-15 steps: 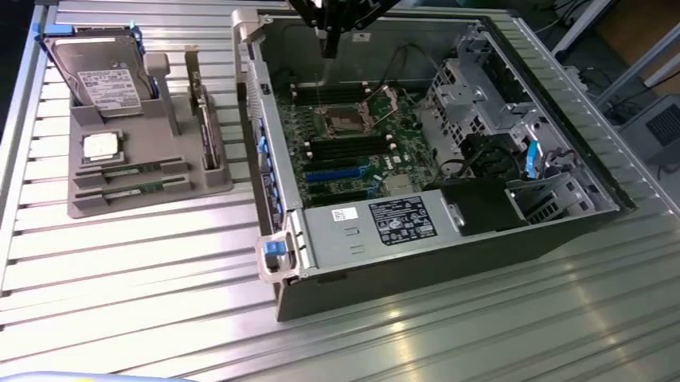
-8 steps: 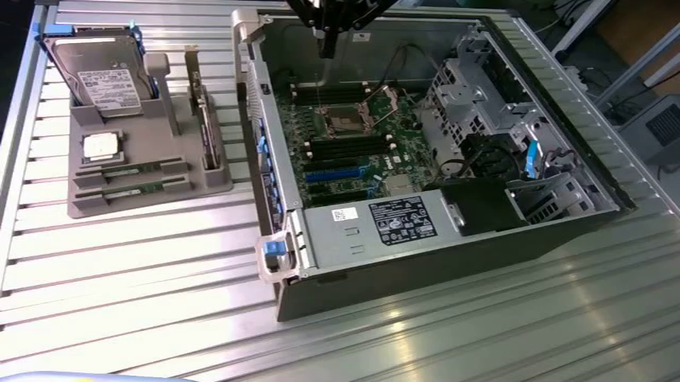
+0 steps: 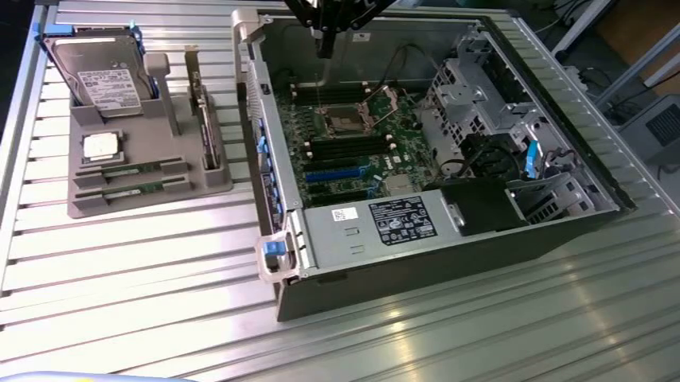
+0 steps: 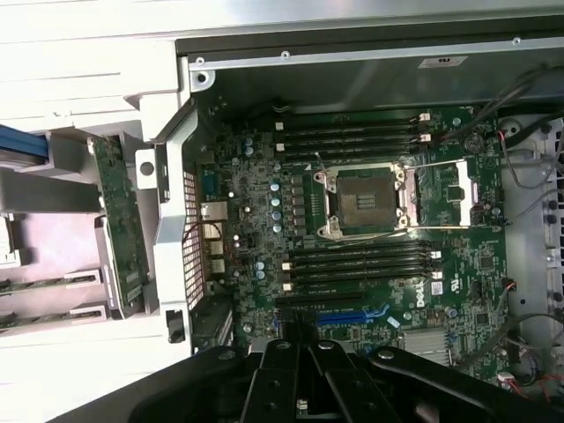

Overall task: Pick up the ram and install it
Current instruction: 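Reach for the ram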

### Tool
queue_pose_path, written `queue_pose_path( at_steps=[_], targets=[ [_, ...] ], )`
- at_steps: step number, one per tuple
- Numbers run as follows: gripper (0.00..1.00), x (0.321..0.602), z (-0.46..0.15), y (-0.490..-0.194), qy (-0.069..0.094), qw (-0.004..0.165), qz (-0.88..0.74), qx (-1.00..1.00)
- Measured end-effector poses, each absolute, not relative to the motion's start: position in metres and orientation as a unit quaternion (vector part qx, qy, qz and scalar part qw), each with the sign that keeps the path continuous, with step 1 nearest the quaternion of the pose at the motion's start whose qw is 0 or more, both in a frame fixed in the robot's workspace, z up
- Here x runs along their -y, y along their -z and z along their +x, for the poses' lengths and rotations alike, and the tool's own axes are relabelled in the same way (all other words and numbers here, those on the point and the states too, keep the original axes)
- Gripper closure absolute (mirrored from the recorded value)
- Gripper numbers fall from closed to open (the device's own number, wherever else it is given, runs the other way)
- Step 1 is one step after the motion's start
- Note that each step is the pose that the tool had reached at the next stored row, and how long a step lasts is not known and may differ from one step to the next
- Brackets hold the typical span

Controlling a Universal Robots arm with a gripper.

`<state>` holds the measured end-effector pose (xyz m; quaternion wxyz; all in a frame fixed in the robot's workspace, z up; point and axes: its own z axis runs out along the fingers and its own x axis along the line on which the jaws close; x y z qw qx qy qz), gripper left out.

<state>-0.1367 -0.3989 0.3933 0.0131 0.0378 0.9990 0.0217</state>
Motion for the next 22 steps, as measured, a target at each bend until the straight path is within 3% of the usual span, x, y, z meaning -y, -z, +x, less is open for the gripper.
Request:
queue_pose_path(
  at_steps=[22],
  targets=[
    [0.90, 0.399, -0.179, -0.393, -0.022, 0.013, 0.038, -0.999]
  ],
)
